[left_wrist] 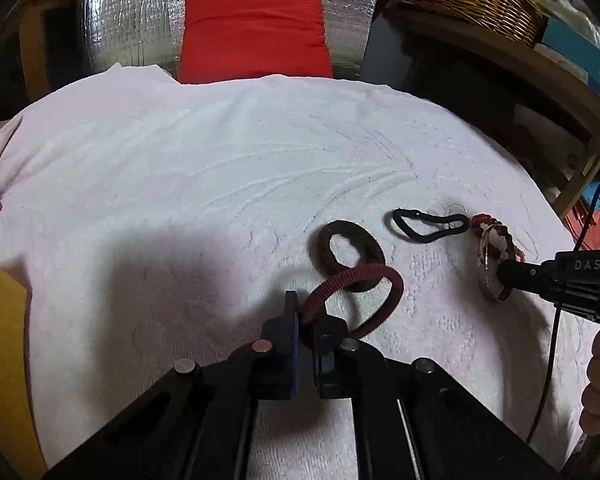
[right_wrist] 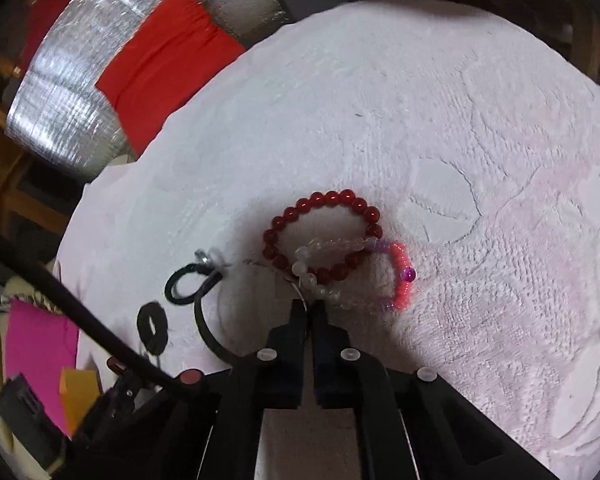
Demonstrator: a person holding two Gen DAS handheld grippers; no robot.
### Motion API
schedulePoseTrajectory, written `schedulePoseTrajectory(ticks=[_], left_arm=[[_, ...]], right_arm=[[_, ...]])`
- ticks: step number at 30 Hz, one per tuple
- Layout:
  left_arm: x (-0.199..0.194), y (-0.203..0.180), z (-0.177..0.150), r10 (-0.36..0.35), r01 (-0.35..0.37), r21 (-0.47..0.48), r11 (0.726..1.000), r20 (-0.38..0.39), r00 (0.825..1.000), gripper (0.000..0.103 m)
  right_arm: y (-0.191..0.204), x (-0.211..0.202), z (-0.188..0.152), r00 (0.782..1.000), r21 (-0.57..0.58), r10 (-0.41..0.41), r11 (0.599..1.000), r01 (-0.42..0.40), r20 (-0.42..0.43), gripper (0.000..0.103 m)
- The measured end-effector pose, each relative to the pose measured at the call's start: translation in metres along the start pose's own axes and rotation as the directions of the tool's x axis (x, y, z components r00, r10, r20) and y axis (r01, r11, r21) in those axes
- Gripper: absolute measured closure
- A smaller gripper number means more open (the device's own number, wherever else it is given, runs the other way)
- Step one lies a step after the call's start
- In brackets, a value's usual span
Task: Organize jewelry
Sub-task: 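Close the right tool on the silver bangle rim, then carry both bangles into the orange box and open both tools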
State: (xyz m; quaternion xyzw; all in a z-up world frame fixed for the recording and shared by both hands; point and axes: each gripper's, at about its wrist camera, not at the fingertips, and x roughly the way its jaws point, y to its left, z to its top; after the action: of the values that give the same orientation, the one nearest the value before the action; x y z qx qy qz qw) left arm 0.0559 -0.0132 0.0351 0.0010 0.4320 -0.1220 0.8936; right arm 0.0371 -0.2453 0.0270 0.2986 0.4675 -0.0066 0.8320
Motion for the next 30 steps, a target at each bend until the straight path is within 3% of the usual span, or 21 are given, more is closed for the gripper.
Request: schedulePoseTrajectory(ticks=[11,18,23,28,30], left_arm=[[-0.034,-0.001,-0.005,0.074,-0.074,-0.038,0.997,0.003,0.997,0.098],[-0.092,0.016,-0.014,0.155,-0.149,-0.072,0.986,0.089,0.984,0.098],[-0.134,0.060,-0.029,0.229,-0.207,-0.163,0.965,0.133,0.964,0.098],[-0.168,0.119,-0.046,0.337,-0.293,-0.259,0.920,0.142,0.931,0.098],[-0.177,0.147,-0.054,0.385,-0.334,-0.308,0.891,0.124,0.915,0.098]], right_arm=[[-0.001,-0.038,-0.014,0.989,-0.087,0.146,0.986,-0.144,0.011,0.099],[0.028,-0.047,-0.032,0.971,-0.158,0.236,0.960,-0.230,0.022,0.099],[0.075,-0.050,-0.060,0.951,-0.265,0.310,0.918,-0.296,0.011,0.099],[0.123,-0.054,-0.099,0.926,-0.370,0.377,0.857,-0.360,-0.028,0.099],[0.144,-0.053,-0.115,0.917,-0.401,0.396,0.833,-0.382,-0.050,0.099]])
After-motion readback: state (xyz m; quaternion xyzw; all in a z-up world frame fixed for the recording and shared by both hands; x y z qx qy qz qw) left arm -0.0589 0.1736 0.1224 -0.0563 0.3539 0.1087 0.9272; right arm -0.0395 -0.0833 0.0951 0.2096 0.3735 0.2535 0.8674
